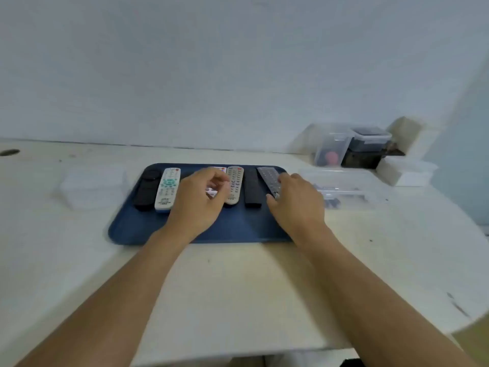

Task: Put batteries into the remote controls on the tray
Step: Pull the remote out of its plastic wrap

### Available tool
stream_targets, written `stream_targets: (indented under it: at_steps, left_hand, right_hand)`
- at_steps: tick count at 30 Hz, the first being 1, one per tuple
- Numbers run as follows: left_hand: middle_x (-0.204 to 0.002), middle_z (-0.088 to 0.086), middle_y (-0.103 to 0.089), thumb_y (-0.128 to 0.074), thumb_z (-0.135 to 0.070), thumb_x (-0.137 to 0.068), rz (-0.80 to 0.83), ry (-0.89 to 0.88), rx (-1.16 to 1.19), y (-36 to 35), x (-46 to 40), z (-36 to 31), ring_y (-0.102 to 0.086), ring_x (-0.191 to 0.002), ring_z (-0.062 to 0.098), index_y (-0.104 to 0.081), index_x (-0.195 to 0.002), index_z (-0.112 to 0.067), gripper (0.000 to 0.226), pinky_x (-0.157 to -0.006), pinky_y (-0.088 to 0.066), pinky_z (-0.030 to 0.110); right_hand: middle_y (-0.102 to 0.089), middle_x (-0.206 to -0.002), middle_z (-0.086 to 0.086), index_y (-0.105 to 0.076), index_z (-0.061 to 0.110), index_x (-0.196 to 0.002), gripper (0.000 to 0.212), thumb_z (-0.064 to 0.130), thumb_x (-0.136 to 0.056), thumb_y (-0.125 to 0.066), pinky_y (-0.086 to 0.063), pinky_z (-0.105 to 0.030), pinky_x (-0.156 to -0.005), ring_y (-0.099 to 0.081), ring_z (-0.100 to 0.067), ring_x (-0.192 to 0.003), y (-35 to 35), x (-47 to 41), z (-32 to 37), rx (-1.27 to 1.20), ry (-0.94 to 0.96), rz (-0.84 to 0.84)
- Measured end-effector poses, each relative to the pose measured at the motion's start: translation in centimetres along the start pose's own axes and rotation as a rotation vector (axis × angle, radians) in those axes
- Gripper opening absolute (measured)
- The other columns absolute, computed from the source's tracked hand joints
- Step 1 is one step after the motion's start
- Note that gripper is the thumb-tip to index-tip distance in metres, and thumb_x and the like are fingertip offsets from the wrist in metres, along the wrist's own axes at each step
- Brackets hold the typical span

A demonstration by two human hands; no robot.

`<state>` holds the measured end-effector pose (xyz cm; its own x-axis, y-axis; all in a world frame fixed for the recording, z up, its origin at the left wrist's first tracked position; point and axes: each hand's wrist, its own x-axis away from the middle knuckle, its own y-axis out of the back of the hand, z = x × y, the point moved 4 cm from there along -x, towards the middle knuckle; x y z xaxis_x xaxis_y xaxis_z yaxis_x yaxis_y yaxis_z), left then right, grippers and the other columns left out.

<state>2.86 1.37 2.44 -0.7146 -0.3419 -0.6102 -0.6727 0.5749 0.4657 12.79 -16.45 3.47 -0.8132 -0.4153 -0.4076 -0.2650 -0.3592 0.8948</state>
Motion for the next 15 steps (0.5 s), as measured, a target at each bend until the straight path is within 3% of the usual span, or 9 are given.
stream_targets:
  at_steps: [5, 10, 15]
  left_hand:
    - [-0.088, -0.015, -0.068, -0.069, -0.015, -0.091, 0.062, 0.057, 0.029, -0.2, 0.9, -0.3, -0.064, -0.085, 0.003, -0.070, -0.095, -0.023, 0.009, -0.072, -0.052, 0.018]
    - [-0.088, -0.015, -0.068, -0.069, -0.013, -0.091, 0.032, 0.035, 0.066, 0.0, 0.4, -0.5, -0.065, -0.085, 0.004, -0.070, -0.095, -0.024, 0.012, -0.070, -0.046, 0.009]
    - [-0.089, -0.015, -0.068, -0.070, -0.013, -0.091, 0.045, 0.082, 0.068, 0.1, 0.8, -0.4, -0.063, -0.087, 0.001, -0.071, -0.094, -0.023, 0.011, -0.071, -0.045, 0.007]
  right_hand:
    - [-0.057, -0.116, -0.006, -0.056, 0.016, -0.111, 0.026, 0.032, -0.091, -0.059, -0.045, -0.036, -0.074, -0.062, -0.029, -0.103, -0.1, 2.3, -0.1, 0.081, -0.091, 0.052]
    - [-0.059, -0.110, -0.008, -0.058, 0.014, -0.104, 0.016, 0.020, -0.090, -0.056, -0.045, -0.037, -0.075, -0.064, -0.031, -0.096, -0.2, 1.2, 0.1, 0.156, -0.058, 0.010]
    - [-0.056, -0.109, -0.012, -0.061, 0.009, -0.101, 0.016, 0.018, -0.092, -0.051, -0.042, -0.035, -0.070, -0.061, -0.032, -0.092, -0.4, 1.9, 0.8, 0.025, -0.081, 0.005]
